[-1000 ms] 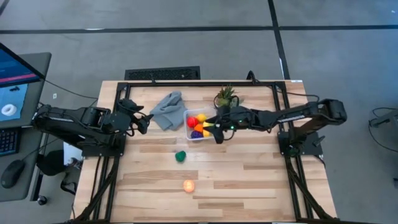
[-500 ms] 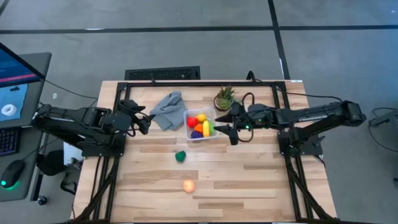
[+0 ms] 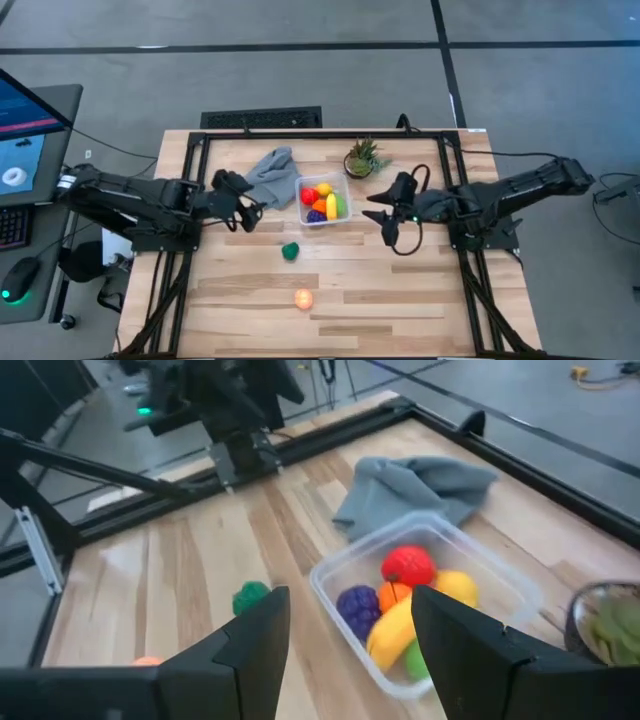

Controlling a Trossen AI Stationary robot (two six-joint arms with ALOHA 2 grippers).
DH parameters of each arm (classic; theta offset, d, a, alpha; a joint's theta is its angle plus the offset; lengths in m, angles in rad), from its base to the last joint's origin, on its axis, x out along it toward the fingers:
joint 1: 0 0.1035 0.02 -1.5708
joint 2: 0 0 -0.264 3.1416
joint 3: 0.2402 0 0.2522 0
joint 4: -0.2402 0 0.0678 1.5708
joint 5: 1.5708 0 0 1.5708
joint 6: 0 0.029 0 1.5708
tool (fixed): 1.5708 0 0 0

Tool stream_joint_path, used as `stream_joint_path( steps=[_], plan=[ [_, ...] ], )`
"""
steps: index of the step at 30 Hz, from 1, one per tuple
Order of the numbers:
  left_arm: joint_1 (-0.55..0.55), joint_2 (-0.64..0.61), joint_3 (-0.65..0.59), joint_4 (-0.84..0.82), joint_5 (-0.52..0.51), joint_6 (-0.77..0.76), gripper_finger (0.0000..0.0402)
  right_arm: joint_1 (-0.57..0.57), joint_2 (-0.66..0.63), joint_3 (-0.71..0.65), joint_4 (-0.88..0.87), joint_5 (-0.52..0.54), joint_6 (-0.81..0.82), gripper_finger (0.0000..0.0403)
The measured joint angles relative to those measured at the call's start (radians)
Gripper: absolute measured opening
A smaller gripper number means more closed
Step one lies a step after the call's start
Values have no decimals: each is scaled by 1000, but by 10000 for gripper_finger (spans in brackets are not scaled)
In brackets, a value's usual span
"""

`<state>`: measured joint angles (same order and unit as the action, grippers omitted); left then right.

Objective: Pick and placing Produce into tupperware
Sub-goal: Put the green bell pepper into the transparent bin

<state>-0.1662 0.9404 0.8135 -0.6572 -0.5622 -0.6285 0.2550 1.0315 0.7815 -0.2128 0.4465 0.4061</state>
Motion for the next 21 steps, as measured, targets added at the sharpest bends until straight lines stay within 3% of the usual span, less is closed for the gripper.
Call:
stream_joint_path(
  steps=[13, 21],
  plan=[
    [-96, 154, 0, 15, 192, 95, 308, 251, -1, 0, -108, 360, 145, 234],
    [-116, 267, 0, 34, 318, 100, 308, 341, 0, 0, -256, 419, 346, 234]
  ],
)
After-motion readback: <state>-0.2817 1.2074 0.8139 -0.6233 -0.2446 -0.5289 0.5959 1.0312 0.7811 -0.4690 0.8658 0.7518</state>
